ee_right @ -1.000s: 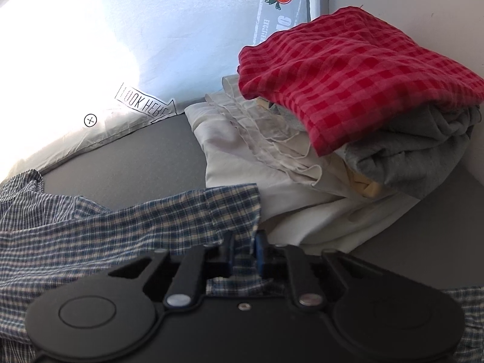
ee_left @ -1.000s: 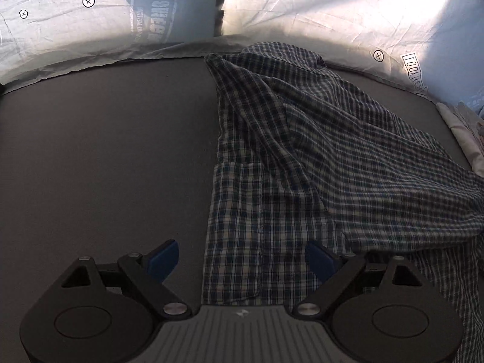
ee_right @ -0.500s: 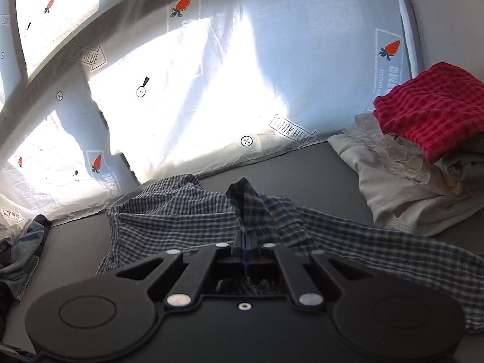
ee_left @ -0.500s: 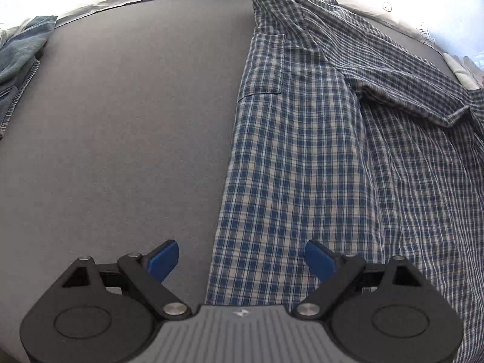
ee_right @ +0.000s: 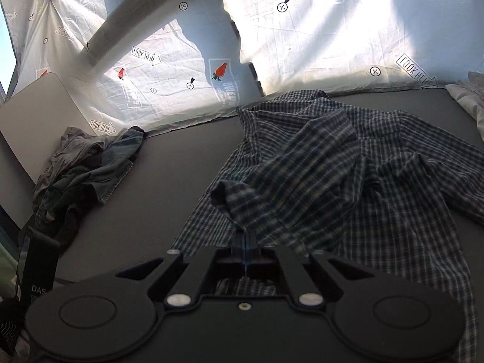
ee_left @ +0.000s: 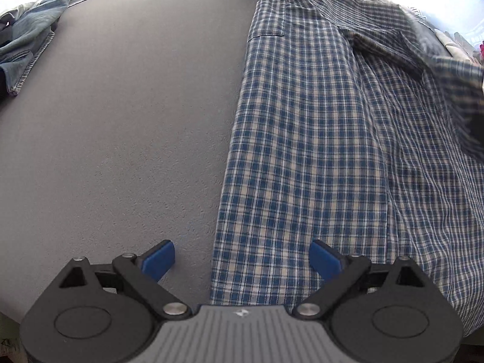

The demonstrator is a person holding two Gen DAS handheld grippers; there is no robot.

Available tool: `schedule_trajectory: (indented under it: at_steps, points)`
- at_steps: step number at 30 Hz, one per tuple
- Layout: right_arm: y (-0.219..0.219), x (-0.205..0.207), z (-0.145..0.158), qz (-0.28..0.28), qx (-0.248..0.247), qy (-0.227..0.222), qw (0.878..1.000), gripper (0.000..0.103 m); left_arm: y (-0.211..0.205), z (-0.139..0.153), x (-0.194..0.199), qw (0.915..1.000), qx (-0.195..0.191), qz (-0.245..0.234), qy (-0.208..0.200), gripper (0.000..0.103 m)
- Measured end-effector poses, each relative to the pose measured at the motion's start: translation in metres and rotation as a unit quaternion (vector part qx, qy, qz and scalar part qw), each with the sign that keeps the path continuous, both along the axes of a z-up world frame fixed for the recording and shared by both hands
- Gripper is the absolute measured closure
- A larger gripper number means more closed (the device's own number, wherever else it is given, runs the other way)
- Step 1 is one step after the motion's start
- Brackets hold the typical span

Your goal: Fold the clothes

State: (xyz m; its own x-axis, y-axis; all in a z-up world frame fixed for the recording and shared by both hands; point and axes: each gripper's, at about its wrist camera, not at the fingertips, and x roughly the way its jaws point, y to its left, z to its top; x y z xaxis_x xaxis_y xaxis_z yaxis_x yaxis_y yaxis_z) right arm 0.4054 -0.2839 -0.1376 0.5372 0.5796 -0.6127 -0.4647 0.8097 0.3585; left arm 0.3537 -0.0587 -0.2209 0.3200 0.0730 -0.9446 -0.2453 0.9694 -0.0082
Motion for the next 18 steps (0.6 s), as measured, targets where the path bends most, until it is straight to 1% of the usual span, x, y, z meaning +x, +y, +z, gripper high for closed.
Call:
schedule_trajectory:
  at_steps: [4,5,7,8,9,11,12,13,15,17,18]
  points:
    - [0.019,-0.02,-0.027,0.003,-0.087,0.035,0.996,0.099,-0.001,-0.003,-0.005,0.9999,0.004,-0.014,-0.005,0.0]
    - [0.019,-0.024,-0.029,0.003,-0.094,0.034,0.995,0.095,-0.001,-0.004,-0.006,0.9998,0.005,-0.016,-0.008,0.0]
    - [0.018,-0.027,-0.027,-0.001,-0.098,0.027,0.995,0.092,-0.002,-0.004,-0.008,0.9998,0.007,-0.016,-0.013,0.0]
    - [0.019,-0.029,-0.025,-0.004,-0.098,0.021,0.995,0.085,-0.002,-0.004,-0.008,0.9998,0.007,-0.015,-0.014,0.0]
    - [0.02,-0.031,-0.023,-0.004,-0.102,0.013,0.995,0.074,-0.002,-0.004,-0.009,0.9998,0.008,-0.013,-0.015,0.0]
    - [0.029,-0.035,-0.019,0.01,-0.118,-0.013,0.993,0.064,-0.002,-0.003,-0.008,0.9998,0.009,-0.009,-0.014,0.0]
    - [0.034,-0.037,-0.018,0.016,-0.126,-0.026,0.992,0.057,-0.002,-0.003,-0.007,0.9999,0.009,-0.007,-0.013,0.0]
    - [0.039,-0.039,-0.017,0.028,-0.135,-0.037,0.99,0.052,-0.002,-0.003,-0.006,0.9999,0.008,-0.005,-0.011,0.0]
    - [0.053,-0.045,-0.022,0.059,-0.171,-0.06,0.982,0.044,-0.002,-0.003,-0.005,0.9999,0.008,-0.003,-0.01,0.0]
    - [0.068,-0.051,-0.033,0.081,-0.234,-0.088,0.965,0.039,-0.002,-0.002,-0.006,0.9999,0.009,-0.003,-0.014,0.0]
    - [0.074,-0.053,-0.038,0.088,-0.262,-0.101,0.956,0.038,-0.003,-0.002,-0.007,0.9998,0.01,-0.004,-0.017,0.0]
